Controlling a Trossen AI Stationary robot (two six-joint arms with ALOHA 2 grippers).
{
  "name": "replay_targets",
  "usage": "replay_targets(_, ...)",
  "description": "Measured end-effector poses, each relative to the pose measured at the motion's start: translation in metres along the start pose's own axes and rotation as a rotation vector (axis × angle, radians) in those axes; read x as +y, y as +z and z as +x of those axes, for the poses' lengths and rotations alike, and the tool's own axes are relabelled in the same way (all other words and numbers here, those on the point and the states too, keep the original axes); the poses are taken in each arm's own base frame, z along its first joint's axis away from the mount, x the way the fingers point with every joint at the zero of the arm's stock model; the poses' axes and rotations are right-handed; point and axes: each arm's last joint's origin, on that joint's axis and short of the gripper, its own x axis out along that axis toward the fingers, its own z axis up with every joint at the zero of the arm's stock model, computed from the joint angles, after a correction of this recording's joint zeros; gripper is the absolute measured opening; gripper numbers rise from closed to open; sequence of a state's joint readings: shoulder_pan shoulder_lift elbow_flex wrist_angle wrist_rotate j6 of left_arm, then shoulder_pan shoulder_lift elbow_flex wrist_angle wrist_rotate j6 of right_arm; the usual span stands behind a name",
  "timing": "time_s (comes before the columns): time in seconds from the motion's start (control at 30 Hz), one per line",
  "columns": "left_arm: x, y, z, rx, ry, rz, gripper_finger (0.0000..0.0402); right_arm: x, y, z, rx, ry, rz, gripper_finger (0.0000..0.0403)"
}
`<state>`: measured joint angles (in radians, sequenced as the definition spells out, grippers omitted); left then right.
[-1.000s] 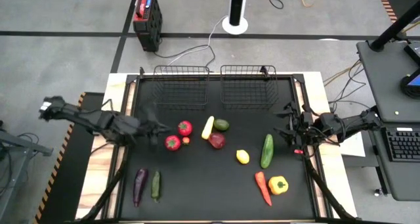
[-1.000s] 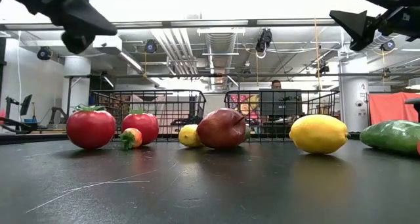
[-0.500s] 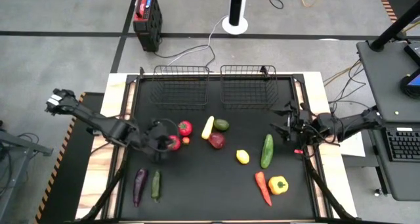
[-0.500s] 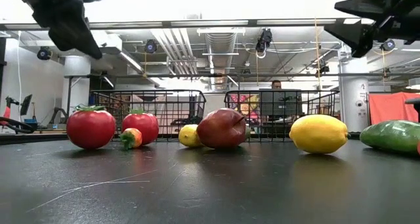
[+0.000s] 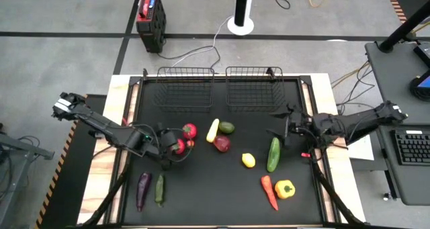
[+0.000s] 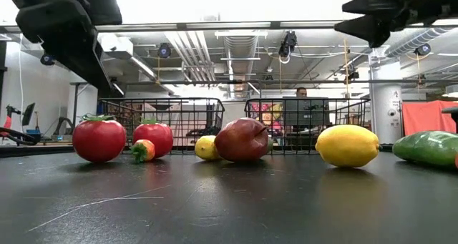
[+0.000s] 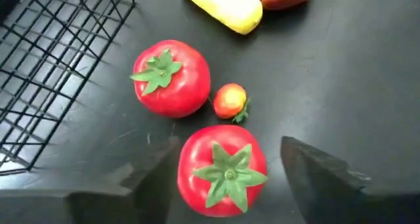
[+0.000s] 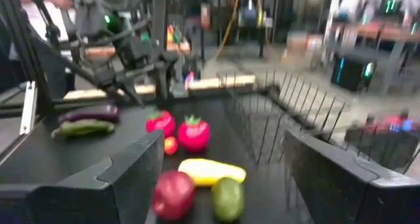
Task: Sort produce into baskets
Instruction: Put the bottom tomato into the left wire basket
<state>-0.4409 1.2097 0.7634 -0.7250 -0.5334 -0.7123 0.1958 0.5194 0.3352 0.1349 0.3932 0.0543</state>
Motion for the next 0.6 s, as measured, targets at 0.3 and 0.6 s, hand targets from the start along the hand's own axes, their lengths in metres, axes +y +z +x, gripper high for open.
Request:
replay_targets(0.3,-0.004,-0.007,0.009,0.061,0.023,0.001,0.0321,0.005,0.031,0.007,0.176,-0.012,0.038,0.0304)
replay_targets(0.6,-0.007,-0.011,0.017,0.091,0.051,0.007,0.0334,0.008,0.033,0.015,0.207,-0.015,0.025,0.0304)
